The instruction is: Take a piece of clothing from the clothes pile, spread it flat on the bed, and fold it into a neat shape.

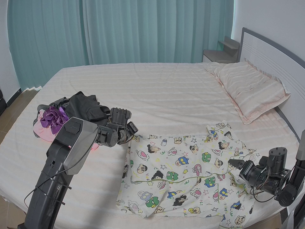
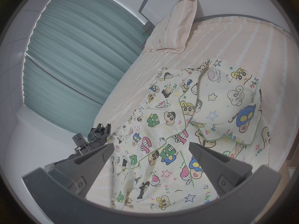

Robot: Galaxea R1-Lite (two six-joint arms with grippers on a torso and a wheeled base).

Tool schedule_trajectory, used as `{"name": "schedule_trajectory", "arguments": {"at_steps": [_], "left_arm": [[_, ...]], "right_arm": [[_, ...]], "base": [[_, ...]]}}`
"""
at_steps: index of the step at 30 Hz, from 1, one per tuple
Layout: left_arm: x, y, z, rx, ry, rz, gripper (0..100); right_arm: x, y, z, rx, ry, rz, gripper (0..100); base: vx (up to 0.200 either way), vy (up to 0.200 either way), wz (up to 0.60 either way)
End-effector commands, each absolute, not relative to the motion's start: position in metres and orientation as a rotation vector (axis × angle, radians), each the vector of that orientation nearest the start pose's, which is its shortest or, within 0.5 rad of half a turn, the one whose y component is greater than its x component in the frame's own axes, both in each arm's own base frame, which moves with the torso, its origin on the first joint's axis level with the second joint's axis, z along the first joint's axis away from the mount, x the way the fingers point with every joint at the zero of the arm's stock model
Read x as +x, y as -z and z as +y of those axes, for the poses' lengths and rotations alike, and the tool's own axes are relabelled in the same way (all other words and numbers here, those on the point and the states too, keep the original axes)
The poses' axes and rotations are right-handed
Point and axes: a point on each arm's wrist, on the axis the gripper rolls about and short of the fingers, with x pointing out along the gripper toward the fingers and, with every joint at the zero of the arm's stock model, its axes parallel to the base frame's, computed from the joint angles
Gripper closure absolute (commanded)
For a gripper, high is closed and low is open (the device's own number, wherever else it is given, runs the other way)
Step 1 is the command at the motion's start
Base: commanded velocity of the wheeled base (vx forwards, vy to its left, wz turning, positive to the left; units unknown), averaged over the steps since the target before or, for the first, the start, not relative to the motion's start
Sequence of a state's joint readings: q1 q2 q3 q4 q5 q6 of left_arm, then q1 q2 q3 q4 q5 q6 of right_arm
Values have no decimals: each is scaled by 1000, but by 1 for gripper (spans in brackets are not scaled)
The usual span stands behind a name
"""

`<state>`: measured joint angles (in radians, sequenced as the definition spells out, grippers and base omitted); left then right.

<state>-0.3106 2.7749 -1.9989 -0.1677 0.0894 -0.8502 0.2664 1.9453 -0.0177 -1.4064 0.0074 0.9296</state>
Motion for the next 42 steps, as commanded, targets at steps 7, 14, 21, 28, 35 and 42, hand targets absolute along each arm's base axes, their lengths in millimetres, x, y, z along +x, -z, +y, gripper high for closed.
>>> {"name": "schedule_trajectory", "arguments": {"at_steps": [7, 14, 21, 28, 35, 42], "left_arm": [[517, 32, -152, -677, -144, 656, 0], [524, -28, -120, -755, -177, 560, 0], [488, -80, -111, -800, -53, 563, 0], [437, -63, -120, -769, 68, 660, 0], [391, -32, -133, -625, 168, 819, 0], [370, -17, -153, -591, 243, 861, 0]], "right_arm": [[197, -36, 54, 831, 1, 617, 0], [197, -36, 54, 831, 1, 617, 0], [197, -36, 54, 832, 2, 618, 0], [197, -36, 54, 834, 2, 618, 0], [197, -36, 54, 832, 2, 618, 0], [197, -36, 54, 832, 2, 618, 0]], "base": [[0, 0, 0], [0, 0, 0], [0, 0, 0], [0, 0, 0], [0, 0, 0], [0, 0, 0]]}}
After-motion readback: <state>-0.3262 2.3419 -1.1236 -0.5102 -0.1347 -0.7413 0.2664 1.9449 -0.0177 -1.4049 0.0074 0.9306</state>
